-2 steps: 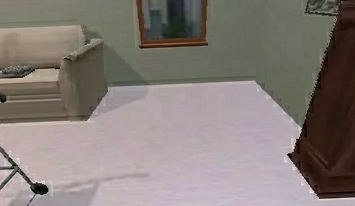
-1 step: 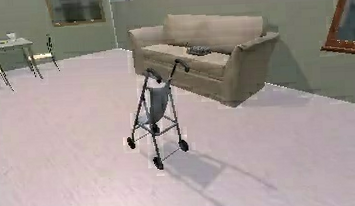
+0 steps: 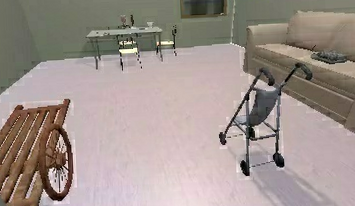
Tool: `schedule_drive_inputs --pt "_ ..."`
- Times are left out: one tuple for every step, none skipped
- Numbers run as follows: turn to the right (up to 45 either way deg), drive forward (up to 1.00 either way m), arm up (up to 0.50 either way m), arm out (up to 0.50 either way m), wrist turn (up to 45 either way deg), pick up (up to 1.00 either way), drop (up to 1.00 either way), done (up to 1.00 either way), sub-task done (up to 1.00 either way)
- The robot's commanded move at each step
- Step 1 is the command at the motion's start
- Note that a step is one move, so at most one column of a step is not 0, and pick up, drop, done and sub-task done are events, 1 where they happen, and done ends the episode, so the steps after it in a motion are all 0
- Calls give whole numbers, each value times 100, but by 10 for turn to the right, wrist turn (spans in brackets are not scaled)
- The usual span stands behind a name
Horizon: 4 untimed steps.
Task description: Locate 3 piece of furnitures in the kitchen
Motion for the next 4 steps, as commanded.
schedule_drive_inputs --pt "0 60 0 0 0 0 0 0 0" --pt "-120 0 0 0 0 0 0 0 0" --pt "0 100 0 0 0 0 0 0 0" --pt "-60 0 0 0 0 0 0 0 0"
